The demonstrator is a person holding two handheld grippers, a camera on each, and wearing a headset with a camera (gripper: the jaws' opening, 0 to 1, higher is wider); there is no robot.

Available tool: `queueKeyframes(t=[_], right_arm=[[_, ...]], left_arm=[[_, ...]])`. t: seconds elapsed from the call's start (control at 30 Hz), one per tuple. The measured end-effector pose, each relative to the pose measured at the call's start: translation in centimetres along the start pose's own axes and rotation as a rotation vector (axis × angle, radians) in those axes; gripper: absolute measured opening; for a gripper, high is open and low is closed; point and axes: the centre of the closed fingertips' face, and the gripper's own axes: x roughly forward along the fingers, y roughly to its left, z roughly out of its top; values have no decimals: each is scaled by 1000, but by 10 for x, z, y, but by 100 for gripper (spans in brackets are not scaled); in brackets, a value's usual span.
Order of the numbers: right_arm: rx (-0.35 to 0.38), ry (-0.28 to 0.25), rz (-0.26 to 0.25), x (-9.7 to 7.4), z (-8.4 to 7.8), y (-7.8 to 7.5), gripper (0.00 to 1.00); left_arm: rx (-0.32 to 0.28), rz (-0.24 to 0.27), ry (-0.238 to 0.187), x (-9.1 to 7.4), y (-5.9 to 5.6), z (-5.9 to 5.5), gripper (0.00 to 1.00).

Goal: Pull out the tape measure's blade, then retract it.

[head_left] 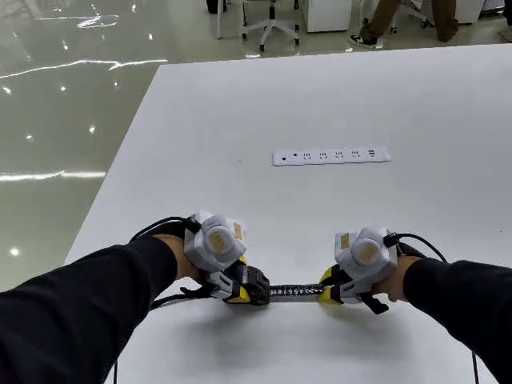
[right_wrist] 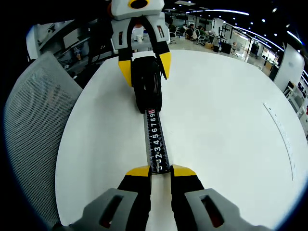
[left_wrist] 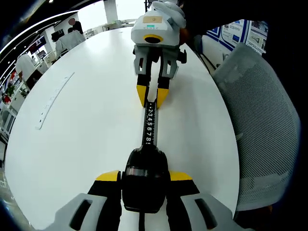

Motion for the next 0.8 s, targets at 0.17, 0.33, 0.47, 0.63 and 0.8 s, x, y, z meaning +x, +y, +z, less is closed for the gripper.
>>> queueKeyframes(t=[0.17, 0.33, 0.47, 0.63, 0.8], right_arm=[[10, 1, -2, -5, -5, 0, 10], [18, 1, 1, -10, -13, -2, 9], [26, 6, -2, -17, -21, -4, 9], [32, 11, -6, -23, -28, -4, 9], [43, 18, -14, -29, -37, -6, 9]], left_arm=[[4, -1, 2, 0, 1, -1, 32], [-1, -1, -2, 0, 1, -1, 32], [-2, -2, -1, 0, 2, -1, 32], [-2, -2, 0, 0, 1, -1, 32], [-4, 0, 1, 0, 1, -1, 32]])
